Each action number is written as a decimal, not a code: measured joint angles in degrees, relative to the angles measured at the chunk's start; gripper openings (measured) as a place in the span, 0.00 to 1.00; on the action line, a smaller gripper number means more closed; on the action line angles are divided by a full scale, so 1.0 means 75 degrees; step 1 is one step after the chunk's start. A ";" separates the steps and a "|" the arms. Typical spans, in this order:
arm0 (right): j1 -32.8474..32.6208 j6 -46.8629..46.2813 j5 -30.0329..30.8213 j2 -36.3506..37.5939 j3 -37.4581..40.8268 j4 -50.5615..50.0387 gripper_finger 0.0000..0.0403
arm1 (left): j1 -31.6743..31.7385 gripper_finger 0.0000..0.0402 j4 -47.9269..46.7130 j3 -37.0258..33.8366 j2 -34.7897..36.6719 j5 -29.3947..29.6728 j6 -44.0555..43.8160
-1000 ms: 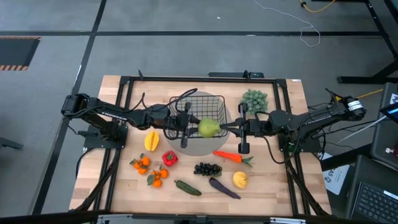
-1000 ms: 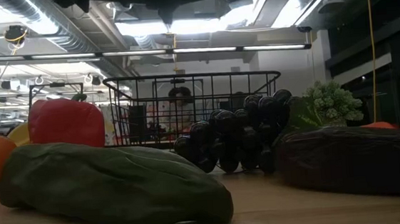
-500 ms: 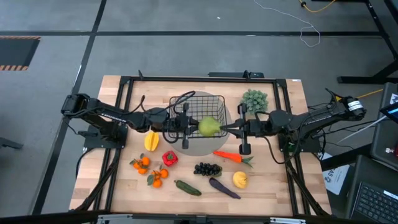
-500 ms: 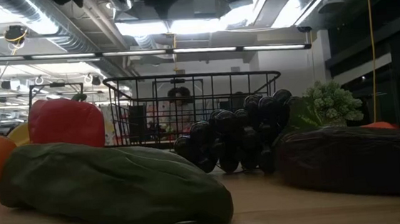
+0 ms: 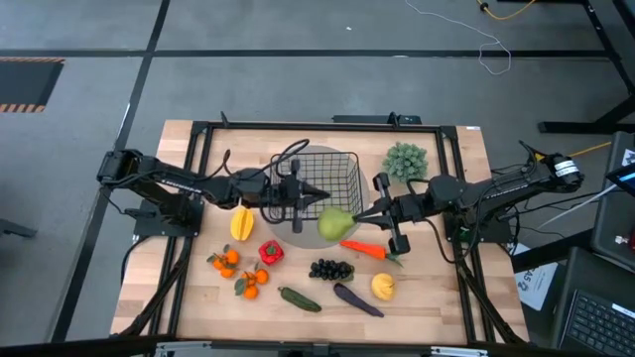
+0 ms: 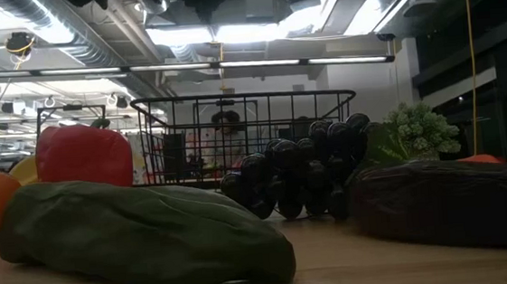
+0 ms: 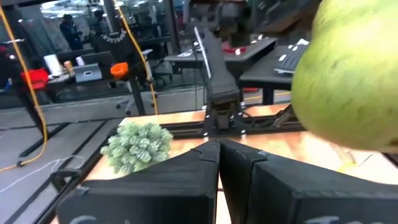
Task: Build produce basket
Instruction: Put the green pear into the black wire basket, then put the red bell pepper into the black wire basket
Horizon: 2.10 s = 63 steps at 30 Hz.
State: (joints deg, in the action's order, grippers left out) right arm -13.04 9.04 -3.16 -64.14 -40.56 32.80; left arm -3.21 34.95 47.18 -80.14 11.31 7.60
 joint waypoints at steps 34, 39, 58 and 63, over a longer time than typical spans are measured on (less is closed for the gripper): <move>0.0553 0.1061 0.4188 0.0015 0.0000 -0.1486 0.09 | 0.1263 0.29 -0.2286 0.0000 -0.0012 0.0578 -0.1425; 0.0894 0.0990 0.3562 0.0015 0.0000 -0.1542 0.23 | 0.1234 0.29 -0.2286 0.0000 -0.0012 0.0578 -0.1410; -0.0066 -0.0672 0.2739 0.1055 -0.0009 -0.2810 0.33 | 0.0693 0.29 -0.2578 0.0000 0.0543 0.0575 -0.1397; -0.0595 -0.2210 0.1120 0.1590 -0.0009 -0.4198 0.33 | 0.0271 0.29 -0.2774 0.0003 0.0847 0.0566 -0.1396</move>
State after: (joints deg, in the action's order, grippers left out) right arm -17.50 -7.54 5.24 -52.22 -40.62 1.32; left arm -1.18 14.14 47.20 -73.78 15.55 -2.88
